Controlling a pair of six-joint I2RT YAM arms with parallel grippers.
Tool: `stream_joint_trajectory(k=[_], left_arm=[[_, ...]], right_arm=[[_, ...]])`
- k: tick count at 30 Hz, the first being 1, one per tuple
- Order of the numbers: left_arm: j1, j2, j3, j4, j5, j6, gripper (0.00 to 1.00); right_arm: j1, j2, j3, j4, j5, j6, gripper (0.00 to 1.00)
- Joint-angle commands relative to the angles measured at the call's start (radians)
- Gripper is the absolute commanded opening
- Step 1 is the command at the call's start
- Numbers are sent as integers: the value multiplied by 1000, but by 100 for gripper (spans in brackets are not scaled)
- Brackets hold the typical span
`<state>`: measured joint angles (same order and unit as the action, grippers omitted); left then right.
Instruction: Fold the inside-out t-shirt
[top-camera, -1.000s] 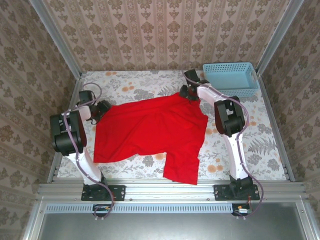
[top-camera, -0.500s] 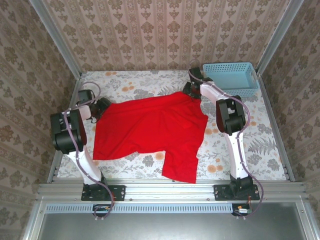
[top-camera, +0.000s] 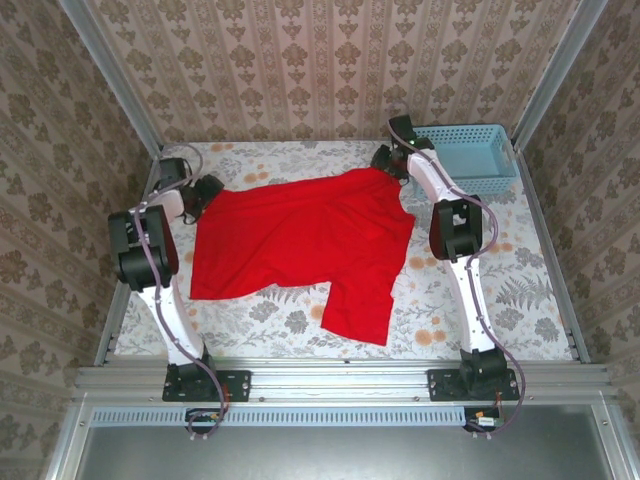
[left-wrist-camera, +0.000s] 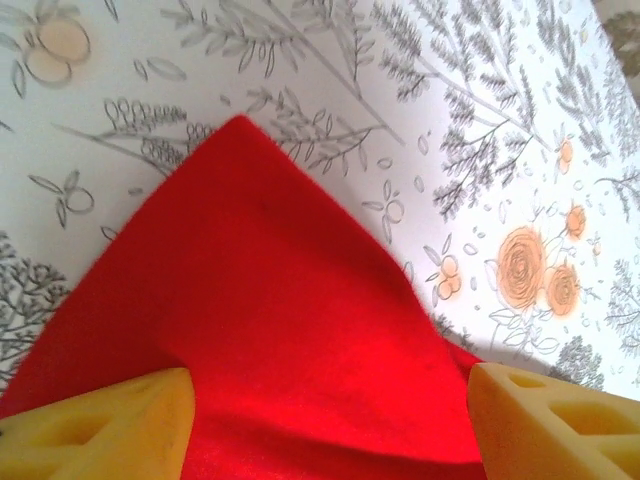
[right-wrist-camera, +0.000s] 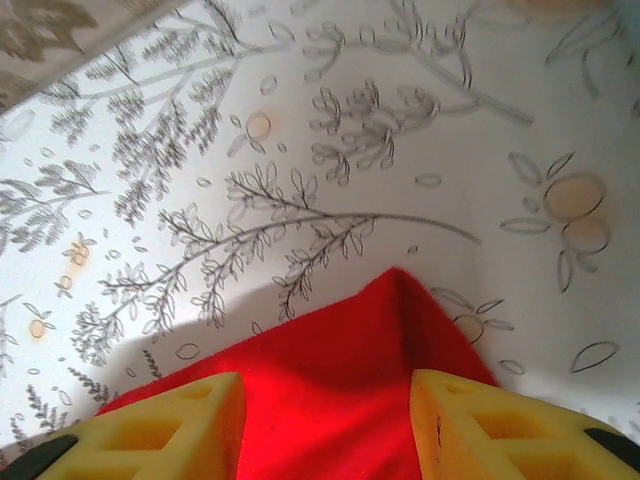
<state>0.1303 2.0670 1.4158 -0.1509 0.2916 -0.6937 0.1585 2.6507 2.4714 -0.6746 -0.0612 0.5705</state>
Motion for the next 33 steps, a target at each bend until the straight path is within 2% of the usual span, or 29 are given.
stream_joint_trajectory(k=[1,3,5,11,15,18,23,25,29,33], left_arm=[[6,-97,52,-196,-62,74,81],[-1,-184,34,-283,-130,98,86],[-13,-298,-27,-355,-215,105,91],[-105,-651,-366,-397,-393,77,91],[-142,-787,-522,-455,-432,82,88],[-127,-846,-620,-465,-422,73,86],[-98,-884,-743,-446,-353,46,81],[-87,-886,-782,-437,-358,28,81],[-65,-854,-830,-371,-318,18,77],[-57,-791,-824,-296,-294,36,66]], right_arm=[[-7,-103,1,-65,-40,-83,50],[-1,-212,-119,-26,-46,-110,50],[12,-386,-346,86,-37,-129,52],[58,-795,-894,265,-8,-102,56],[97,-1020,-1223,345,24,-55,57],[132,-1162,-1421,394,34,-30,58],[188,-1362,-1622,371,56,-23,58],[211,-1437,-1686,350,81,-14,59],[236,-1568,-1814,347,94,9,60],[242,-1622,-1882,332,91,9,61]])
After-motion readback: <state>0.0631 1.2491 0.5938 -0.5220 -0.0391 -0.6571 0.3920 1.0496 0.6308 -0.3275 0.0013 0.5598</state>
